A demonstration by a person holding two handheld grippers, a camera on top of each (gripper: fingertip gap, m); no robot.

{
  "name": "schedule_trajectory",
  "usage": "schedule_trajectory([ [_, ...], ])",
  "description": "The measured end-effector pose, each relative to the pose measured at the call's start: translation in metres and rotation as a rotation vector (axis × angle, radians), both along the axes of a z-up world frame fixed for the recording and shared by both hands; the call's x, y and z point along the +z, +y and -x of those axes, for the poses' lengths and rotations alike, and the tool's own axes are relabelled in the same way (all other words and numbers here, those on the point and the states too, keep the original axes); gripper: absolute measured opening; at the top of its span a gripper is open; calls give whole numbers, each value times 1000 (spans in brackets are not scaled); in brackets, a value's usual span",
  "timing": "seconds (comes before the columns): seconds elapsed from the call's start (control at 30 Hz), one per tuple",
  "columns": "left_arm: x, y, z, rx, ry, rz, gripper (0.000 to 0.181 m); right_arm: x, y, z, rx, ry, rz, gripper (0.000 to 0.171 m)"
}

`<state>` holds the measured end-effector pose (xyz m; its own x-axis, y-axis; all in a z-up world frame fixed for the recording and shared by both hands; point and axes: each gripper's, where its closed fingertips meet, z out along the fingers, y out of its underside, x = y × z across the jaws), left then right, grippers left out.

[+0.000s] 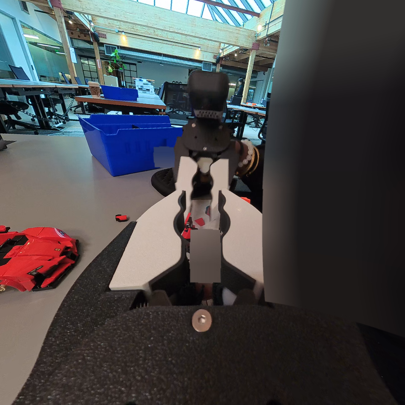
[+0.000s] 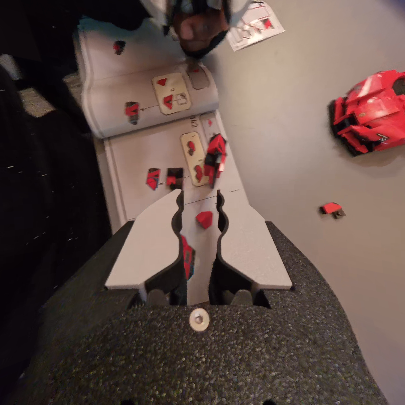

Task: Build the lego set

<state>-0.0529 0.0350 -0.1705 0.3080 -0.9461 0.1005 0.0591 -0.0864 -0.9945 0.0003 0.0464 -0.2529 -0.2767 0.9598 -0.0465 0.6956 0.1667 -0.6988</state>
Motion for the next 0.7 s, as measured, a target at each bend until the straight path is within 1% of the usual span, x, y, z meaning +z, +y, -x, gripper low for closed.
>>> schedule_trajectory([
  [0.07,0,0,0,-1,1,2,28,0,-14,-6,67,-20,39,28],
  [0.17,0,0,0,-1,-3,4,28,-13,-25,-6,124,-67,10,29],
  [0.33,0,0,0,-1,-2,1,28,-20,-32,5,117,-71,27,26],
  [0.43,-1,-1,-1,-4,6,-1,28,-21,-30,8,107,-63,16,17],
  [0.7,2,0,1,7,-5,-8,28,-16,-29,8,122,-23,22,16],
])
